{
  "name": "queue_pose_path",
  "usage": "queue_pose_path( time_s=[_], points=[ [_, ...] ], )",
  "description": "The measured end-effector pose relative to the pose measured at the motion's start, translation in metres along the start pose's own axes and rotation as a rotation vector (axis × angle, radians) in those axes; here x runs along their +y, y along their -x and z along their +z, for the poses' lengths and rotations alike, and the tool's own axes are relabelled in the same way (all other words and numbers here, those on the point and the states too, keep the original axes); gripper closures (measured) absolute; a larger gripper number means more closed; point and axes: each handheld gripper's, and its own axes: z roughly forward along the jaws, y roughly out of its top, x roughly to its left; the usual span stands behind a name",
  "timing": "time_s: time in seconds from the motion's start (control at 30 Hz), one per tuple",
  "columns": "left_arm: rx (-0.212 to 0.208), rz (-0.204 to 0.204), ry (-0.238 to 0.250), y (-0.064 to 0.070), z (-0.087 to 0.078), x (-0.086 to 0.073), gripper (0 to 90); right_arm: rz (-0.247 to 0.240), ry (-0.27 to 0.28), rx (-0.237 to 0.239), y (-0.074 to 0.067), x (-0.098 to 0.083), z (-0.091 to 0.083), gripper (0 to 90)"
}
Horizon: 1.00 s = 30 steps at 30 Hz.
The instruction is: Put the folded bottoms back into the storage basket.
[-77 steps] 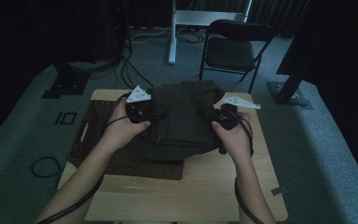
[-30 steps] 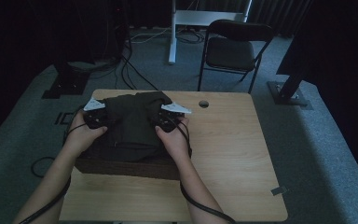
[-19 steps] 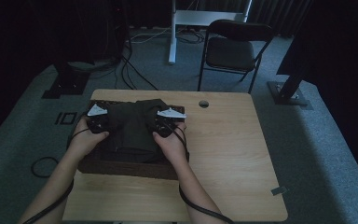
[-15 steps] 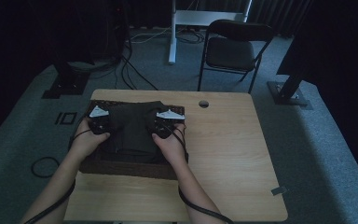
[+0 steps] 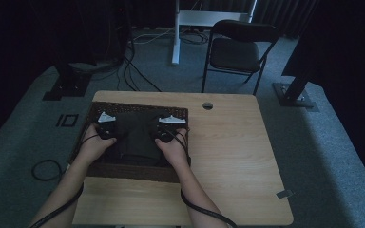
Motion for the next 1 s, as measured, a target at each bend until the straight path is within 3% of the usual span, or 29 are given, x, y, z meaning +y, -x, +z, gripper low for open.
queue_pose_path(
  time_s=[0.13,0.23,0.43,0.53,0.7,0.87,0.93,1.0],
  points=[
    [0.014,0.002,-0.001,0.000,0.004,-0.002,65.2,-0.007,-0.028,-0.019,0.001,0.001,0.004,64.5],
    [0.021,0.006,-0.008,0.001,0.007,-0.003,65.2,-0.060,-0.053,-0.044,-0.001,0.001,0.010,64.4],
    [0.015,0.011,-0.016,0.000,0.012,-0.006,65.1,-0.068,-0.095,-0.060,0.001,0.000,0.016,63.3],
    [0.009,0.005,-0.021,-0.001,0.015,-0.008,64.4,-0.048,-0.123,-0.070,0.004,-0.002,0.020,62.9],
    [0.007,0.009,-0.015,-0.001,0.019,-0.009,62.7,-0.076,-0.144,-0.102,0.005,-0.003,0.022,60.7],
    [0.012,0.003,-0.008,-0.001,0.022,-0.011,59.4,-0.105,-0.185,-0.127,0.009,-0.005,0.026,49.2],
    [0.034,-0.002,0.009,-0.002,0.023,-0.011,52.8,-0.121,-0.199,-0.140,0.010,-0.004,0.026,44.8],
    [0.061,-0.009,0.037,-0.005,0.023,-0.011,46.0,-0.127,-0.196,-0.142,0.011,-0.004,0.026,33.7]
  ],
)
